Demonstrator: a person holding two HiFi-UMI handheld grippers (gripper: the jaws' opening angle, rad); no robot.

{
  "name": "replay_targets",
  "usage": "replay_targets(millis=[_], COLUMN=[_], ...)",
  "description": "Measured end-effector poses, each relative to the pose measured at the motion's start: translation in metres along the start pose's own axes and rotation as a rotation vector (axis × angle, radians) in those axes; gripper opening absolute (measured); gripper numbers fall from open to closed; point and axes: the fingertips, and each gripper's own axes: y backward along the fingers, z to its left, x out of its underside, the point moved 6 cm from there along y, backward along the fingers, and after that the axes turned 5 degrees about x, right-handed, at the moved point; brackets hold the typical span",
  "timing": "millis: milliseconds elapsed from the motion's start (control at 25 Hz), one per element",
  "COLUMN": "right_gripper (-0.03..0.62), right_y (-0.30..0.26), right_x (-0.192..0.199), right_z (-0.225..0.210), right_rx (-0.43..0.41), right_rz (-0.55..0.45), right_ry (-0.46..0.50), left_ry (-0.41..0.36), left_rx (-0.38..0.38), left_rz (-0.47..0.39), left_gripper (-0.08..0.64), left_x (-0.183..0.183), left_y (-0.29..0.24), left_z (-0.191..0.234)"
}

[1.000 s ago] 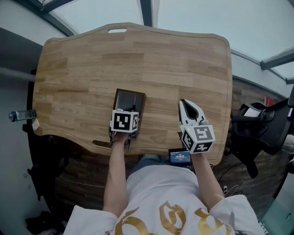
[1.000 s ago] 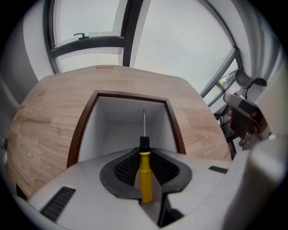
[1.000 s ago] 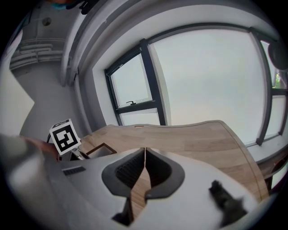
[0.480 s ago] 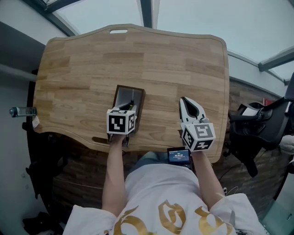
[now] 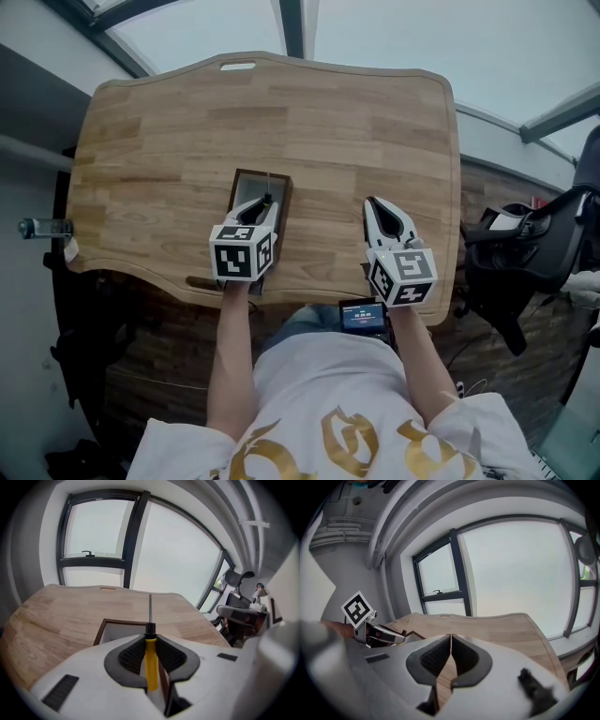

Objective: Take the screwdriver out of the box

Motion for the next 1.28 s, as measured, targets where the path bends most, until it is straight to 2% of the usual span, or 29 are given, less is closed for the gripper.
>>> replay_targets(millis=[320, 600, 1280], right_gripper=[0.032, 0.032, 0.032], right_y=[0.008, 0.018, 0.042], right_x=[-0.002, -0.004, -0.01], right_z=[0.004, 0.009, 0.024], right_rx=[0.016, 0.03, 0.051], right_rz=[-0.018, -0.04, -0.081], right_ry=[0.003, 0.006, 0.026], left_ry=[-0.022, -0.052, -0.098], left_rx=[0.058, 0.073, 0.088], left_rz=[-0.22, -0.358, -0.456], left_gripper=[0.08, 0.08, 0.08], left_x=[-0.022, -0.03, -0.03], left_y=[0.025, 0.046, 0.072], left_z=[-0.013, -0.019, -0.04])
